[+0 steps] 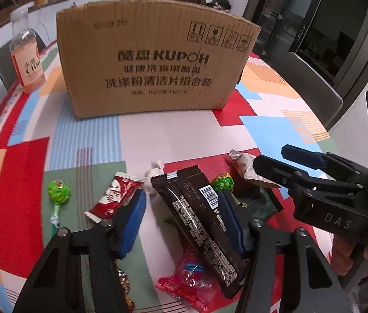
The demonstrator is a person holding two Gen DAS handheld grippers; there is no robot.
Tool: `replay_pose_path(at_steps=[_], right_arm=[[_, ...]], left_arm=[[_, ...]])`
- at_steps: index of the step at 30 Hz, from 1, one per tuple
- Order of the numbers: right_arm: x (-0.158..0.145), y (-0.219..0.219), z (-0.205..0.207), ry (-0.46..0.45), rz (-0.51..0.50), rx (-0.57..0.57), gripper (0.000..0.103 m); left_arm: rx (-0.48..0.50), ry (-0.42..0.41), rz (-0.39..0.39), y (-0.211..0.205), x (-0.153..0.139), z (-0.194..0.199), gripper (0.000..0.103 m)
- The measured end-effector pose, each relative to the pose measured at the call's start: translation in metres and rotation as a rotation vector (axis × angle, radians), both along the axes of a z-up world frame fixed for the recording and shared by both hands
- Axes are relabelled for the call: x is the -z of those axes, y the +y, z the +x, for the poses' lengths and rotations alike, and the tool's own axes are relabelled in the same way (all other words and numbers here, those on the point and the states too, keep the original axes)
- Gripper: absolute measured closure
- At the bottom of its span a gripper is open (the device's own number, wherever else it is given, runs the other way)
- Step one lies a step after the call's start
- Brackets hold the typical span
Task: Organize snacks
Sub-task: 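Grasp the dark chocolate bar with the left tool while the right tool grasps the white packet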
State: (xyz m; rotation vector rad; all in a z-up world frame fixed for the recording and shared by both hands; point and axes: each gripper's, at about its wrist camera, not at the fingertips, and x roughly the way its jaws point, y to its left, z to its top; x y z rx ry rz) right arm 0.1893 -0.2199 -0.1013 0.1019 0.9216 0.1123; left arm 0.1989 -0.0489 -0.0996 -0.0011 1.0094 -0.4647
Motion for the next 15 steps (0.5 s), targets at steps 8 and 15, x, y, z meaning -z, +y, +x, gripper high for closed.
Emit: replay_pose_path(at_steps=[8, 15], right_arm=[[0.012, 0.001, 0.01, 0.035, 0.032, -0.001, 0.039], [0.023, -0.003, 0.02, 0.075, 0.064, 0.014, 0.039]], left_arm=[[0.004, 0.074, -0.031, -0.005, 0.016, 0.013, 0.058], [0.011, 0.091, -0.038, -0.01, 0.022, 0.019, 0.06]])
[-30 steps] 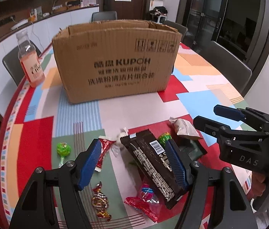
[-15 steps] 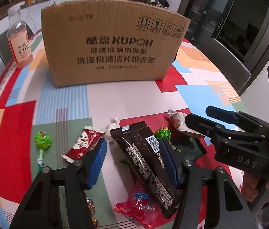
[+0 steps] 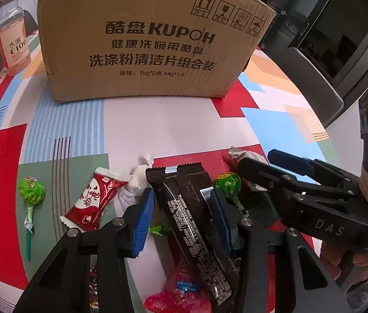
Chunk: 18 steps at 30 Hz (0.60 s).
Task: Organize snacks
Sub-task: 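Grasp the dark chocolate bar with the left tool while the right tool grasps the white packet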
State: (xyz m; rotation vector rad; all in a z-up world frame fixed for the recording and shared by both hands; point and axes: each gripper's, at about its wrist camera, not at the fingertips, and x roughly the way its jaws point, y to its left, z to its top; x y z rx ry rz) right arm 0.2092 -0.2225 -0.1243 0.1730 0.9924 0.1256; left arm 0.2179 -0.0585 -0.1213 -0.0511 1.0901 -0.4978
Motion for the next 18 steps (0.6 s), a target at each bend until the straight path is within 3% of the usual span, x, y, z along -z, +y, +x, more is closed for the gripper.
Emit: replay_pose_path(at_steps=[7, 13, 15, 18], right_arm=[[0.007, -0.002, 0.006, 0.016, 0.006, 0.015, 0.041], [0.009, -0.005, 0.004, 0.041, -0.04, 0.013, 0.049], [0.013, -0.006, 0.004, 0.064, -0.026, 0.009, 0.057], [0.013, -0.006, 0.003, 0.056, -0.048, -0.002, 0.058]], left_arm=[[0.008, 0.008, 0.0, -0.004, 0.002, 0.006, 0.061], [0.014, 0.0, 0.028, -0.01, 0.002, 0.005, 0.059], [0.016, 0.006, 0.031, -0.012, 0.003, 0.005, 0.057], [0.014, 0.018, 0.036, -0.016, 0.005, 0.007, 0.053]])
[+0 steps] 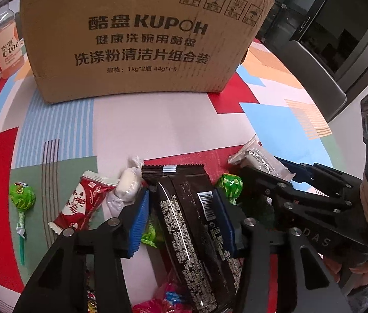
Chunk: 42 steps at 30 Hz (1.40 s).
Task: Organize snacks
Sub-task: 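Grasp the dark chocolate bar with the left tool while the right tool grasps the white packet, then carry both snacks into the cardboard box and open both tools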
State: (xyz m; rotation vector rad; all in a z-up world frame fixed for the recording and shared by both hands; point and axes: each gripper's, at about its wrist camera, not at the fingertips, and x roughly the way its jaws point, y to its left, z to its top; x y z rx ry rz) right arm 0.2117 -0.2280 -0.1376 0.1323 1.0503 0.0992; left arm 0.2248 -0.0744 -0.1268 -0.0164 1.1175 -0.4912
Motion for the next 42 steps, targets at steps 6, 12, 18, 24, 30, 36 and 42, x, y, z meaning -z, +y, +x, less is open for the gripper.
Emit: replay_pose_path(at_steps=[6, 12, 18, 24, 30, 36, 42], right_arm=[[0.0, -0.004, -0.003, -0.003, 0.023, 0.005, 0.06], [-0.001, -0.012, -0.008, -0.013, 0.024, 0.023, 0.06], [-0.005, -0.008, -0.011, -0.027, 0.031, 0.011, 0.06], [-0.014, -0.003, -0.015, -0.051, 0.043, -0.009, 0.066], [-0.015, -0.001, -0.016, -0.058, 0.039, -0.01, 0.067], [-0.025, 0.0, -0.019, -0.092, 0.032, -0.014, 0.072], [-0.025, 0.002, -0.02, -0.093, 0.036, -0.022, 0.077]], left_arm=[[0.016, -0.034, 0.069, -0.015, 0.002, 0.001, 0.051], [0.033, -0.047, 0.086, -0.022, 0.002, -0.001, 0.067], [0.025, -0.048, 0.025, -0.015, -0.01, -0.005, 0.083], [0.028, -0.067, -0.017, -0.007, -0.021, -0.009, 0.087], [0.02, -0.098, -0.054, -0.001, -0.033, -0.014, 0.087], [0.008, -0.146, -0.078, 0.005, -0.052, -0.02, 0.087], [-0.002, -0.192, -0.078, 0.008, -0.066, -0.024, 0.087]])
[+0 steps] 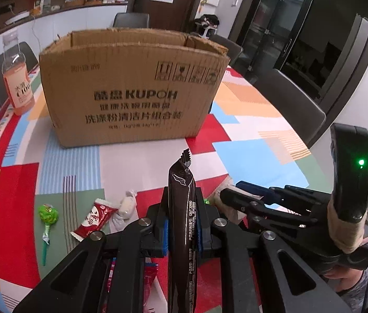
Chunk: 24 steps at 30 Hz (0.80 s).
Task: Organize snacks
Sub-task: 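Carry both snacks into the cardboard box and open both tools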
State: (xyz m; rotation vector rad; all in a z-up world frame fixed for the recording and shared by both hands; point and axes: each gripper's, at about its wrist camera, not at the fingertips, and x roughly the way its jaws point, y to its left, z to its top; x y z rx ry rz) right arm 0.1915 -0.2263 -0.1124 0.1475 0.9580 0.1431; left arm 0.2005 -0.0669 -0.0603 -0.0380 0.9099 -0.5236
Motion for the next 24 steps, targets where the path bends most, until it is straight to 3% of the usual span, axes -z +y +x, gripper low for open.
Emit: replay_pose_path(at_steps=[11, 24], right_arm=[[-0.021, 0.002, -0.006, -0.058, -0.002, -0.001, 0.077], [-0.086, 0.013, 0.001, -0.235, -0.003, -0.028, 0.077]], left_arm=[[-0.015, -0.057, -0.014, 0.002, -0.017, -0.003, 0.087], [-0.056, -0.214, -0.051, 0.019, -0.072, 0.011, 0.087]])
